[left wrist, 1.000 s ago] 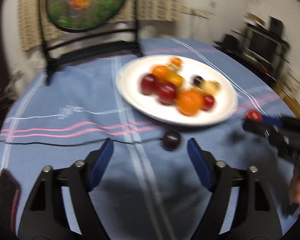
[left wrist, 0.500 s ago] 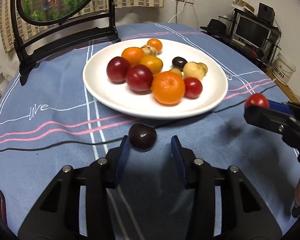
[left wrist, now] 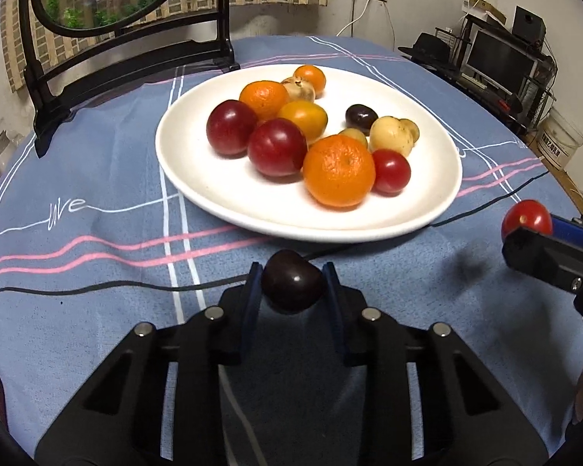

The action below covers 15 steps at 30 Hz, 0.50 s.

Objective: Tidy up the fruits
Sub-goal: 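Carry the tomato and dark plum onto the plate and open both tools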

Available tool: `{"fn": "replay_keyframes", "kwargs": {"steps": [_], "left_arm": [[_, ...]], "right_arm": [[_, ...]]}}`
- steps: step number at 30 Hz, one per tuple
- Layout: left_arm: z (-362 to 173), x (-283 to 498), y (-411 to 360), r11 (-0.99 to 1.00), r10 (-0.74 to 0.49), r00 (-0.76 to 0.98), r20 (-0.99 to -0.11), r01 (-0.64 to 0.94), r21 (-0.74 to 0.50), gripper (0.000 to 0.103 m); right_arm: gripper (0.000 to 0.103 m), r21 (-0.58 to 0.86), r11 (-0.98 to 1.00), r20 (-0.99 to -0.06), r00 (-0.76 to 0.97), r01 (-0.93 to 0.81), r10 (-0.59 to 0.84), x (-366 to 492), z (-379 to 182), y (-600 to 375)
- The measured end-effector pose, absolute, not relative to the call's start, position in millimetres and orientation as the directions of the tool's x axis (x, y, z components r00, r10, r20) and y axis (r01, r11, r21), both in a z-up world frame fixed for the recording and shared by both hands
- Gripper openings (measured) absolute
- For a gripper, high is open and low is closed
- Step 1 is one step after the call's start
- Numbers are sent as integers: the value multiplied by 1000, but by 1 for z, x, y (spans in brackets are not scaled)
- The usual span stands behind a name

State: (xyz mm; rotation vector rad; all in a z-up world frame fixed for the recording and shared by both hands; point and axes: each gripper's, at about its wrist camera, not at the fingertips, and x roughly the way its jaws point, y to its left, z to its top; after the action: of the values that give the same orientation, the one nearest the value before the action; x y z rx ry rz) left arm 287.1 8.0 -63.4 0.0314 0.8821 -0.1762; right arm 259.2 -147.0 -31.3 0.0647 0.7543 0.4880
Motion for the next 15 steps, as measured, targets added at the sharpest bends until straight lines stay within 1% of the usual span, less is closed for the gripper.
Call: {"fn": "replay_keyframes", "kwargs": {"steps": [10, 15], "left_arm": [[-60, 274, 5, 987, -132, 629, -766, 157, -41, 32], [-44, 253, 5, 988, -148, 665, -732, 126, -86, 32]], "right_arm": [[29, 226, 886, -647, 618, -405, 448, 260, -32, -146], [29, 227, 876, -635, 617, -426, 465, 256, -31, -145]]}}
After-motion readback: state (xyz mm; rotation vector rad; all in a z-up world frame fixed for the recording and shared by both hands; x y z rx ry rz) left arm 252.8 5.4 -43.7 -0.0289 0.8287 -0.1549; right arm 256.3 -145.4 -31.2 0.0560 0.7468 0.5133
